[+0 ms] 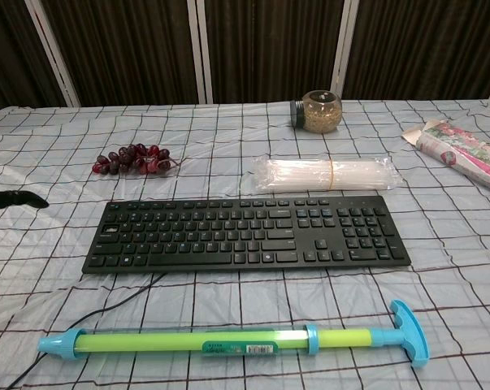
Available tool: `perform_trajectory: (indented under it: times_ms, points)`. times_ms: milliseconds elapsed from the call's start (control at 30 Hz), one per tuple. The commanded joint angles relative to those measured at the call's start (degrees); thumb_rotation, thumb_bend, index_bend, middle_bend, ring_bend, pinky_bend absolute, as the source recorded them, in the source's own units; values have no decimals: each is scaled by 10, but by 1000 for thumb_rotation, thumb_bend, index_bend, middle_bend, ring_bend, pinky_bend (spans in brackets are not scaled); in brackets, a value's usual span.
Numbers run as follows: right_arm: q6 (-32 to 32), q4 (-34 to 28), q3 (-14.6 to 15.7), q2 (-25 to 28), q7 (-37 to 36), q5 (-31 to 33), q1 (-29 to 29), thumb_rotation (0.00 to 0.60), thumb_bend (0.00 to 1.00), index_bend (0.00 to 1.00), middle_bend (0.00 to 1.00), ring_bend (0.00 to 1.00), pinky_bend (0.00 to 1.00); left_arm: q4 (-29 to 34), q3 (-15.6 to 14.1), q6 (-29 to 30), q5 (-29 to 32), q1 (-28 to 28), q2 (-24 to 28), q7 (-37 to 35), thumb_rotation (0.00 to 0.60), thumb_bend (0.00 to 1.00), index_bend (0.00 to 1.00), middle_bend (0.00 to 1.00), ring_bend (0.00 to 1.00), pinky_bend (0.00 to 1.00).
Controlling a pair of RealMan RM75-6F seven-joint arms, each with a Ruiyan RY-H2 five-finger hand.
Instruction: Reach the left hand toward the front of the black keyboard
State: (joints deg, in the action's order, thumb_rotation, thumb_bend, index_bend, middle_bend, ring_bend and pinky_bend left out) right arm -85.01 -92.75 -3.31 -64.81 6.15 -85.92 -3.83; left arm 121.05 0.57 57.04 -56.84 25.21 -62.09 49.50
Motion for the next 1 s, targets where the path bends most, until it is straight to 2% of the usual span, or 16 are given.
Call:
perform_trajectory:
  times_ms: [33, 333, 467, 667, 1000]
  points:
    - [1, 0, 0, 0, -1, 0, 0, 600, 74, 21, 0, 0, 0, 26, 3, -14, 113, 62, -24, 60, 600, 539, 0, 883, 744, 499]
    - [4, -1, 0, 2, -7, 1, -1, 600, 74, 21, 0, 0, 0, 29, 7, 24, 283, 161, -82, 132, 600, 542, 0, 884, 744, 499]
    - [4, -2, 0, 2, -10, 2, -1, 600, 73, 22, 0, 0, 0, 17, 7, 48, 334, 197, -114, 146, 600, 542, 0, 883, 744, 499]
    - [6, -3, -1, 3, -14, 4, -2, 600, 74, 21, 0, 0, 0, 4, 4, 73, 378, 233, -146, 150, 600, 541, 0, 883, 744, 500]
    - [8, -5, 0, 4, -18, 6, -1, 600, 74, 21, 0, 0, 0, -7, -4, 96, 403, 267, -165, 138, 600, 542, 0, 883, 744, 499]
